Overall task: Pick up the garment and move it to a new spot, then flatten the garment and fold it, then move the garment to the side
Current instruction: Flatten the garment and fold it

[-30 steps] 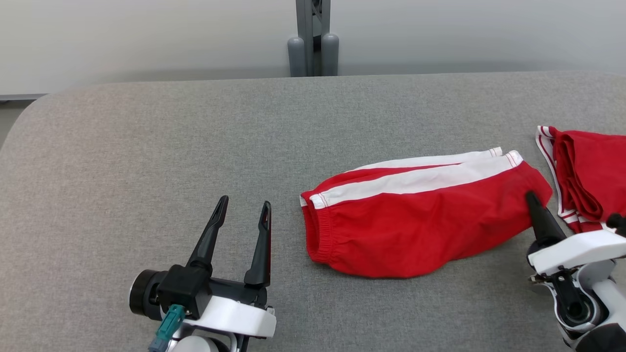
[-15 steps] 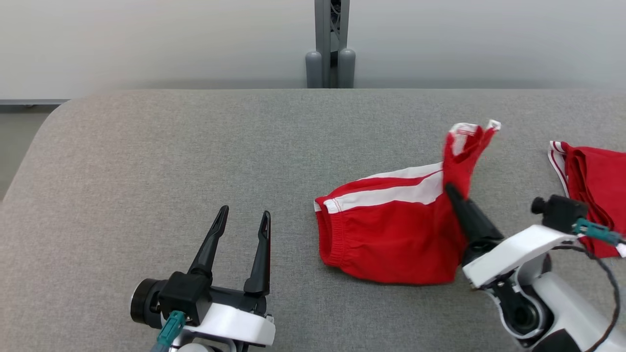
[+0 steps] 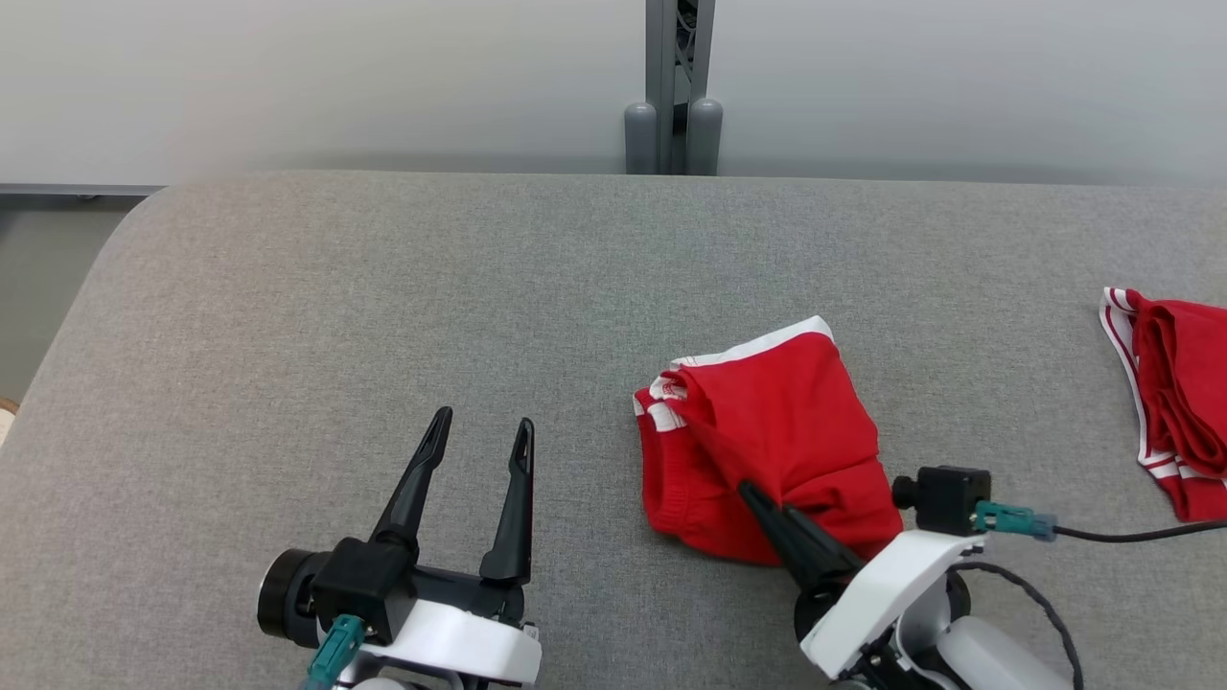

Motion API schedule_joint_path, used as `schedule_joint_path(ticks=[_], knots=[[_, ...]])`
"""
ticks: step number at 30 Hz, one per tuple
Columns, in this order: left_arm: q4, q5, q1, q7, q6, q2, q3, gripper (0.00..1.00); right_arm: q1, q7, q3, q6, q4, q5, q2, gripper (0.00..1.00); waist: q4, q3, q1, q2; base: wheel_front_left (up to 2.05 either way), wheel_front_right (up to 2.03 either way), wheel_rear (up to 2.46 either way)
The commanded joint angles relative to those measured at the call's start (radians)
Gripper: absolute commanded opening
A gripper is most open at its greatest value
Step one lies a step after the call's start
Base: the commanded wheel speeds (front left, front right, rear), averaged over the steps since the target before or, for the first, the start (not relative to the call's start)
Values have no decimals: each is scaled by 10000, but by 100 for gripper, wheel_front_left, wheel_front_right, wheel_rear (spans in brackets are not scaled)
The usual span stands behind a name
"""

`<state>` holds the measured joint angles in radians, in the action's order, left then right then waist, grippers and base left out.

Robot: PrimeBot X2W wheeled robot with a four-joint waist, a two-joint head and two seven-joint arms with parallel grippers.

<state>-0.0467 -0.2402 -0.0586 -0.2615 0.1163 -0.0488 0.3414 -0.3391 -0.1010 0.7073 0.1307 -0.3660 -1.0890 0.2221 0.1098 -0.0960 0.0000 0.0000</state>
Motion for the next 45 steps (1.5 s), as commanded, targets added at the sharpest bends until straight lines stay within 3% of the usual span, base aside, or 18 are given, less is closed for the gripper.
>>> schedule_joint_path(ticks=[1, 4, 5, 7, 8, 13, 16, 20, 28, 34, 40, 45], knots=[[34, 25, 69, -33, -21, -39, -26, 100, 74, 50, 79, 0, -54, 130, -14, 0, 5, -1, 0, 0, 0, 0, 0], [25, 15, 74, -33, -25, -39, -23, 100, 112, 143, 305, 0, -179, 192, -157, 0, 3, 5, 0, 0, 0, 0, 0], [17, 12, 69, -33, -26, -39, -10, 100, 133, 202, 377, 0, -186, 148, -212, 10, 4, 11, 0, 0, 0, 0, 0], [3, -1, 59, -33, -22, -39, 14, 100, 166, 335, 536, 0, -106, 29, -287, 82, -1, 22, 0, 0, 0, 0, 0], [-8, -6, 65, -33, -18, -39, 22, 100, 183, 394, 599, 0, -46, -34, -303, 100, -7, 30, 0, 0, 0, 0, 0], [-79, -18, 87, -33, 4, -39, 42, 100, 292, 771, 909, 0, 379, -369, -137, 100, -47, 66, 0, 0, 0, 0, 0], [-95, -22, 89, -33, 31, -39, -17, 100, 250, 441, 621, 0, 691, -381, 179, 100, -121, 70, 0, 0, 0, 0, 0], [-76, -62, 166, -33, 115, -39, -141, 100, 81, -389, 195, 0, 629, 514, 630, 100, -286, 150, 0, 0, 0, 0, 0], [-154, -276, 386, -33, 373, -39, -369, 100, 22, -1351, -771, 0, -231, 2540, 797, 100, -735, 382, 0, 0, 0, 0, 0], [-154, -397, 614, -33, 537, -39, -531, 100, 401, -1656, -2367, 0, -835, 5262, 325, 100, -1088, 516, 0, 0, 0, 0, 0], [-184, -276, 977, -33, 448, -36, -783, 100, 1536, -1656, -4701, 0, 412, 7818, -631, 100, -1268, 745, 0, 0, 0, 0, 0], [-151, 87, 1367, -33, 344, -74, -1038, 100, 2493, -1645, -5614, 0, 1394, 8986, -1177, 100, -1309, 937, 0, 0, 0, 0, 0]])
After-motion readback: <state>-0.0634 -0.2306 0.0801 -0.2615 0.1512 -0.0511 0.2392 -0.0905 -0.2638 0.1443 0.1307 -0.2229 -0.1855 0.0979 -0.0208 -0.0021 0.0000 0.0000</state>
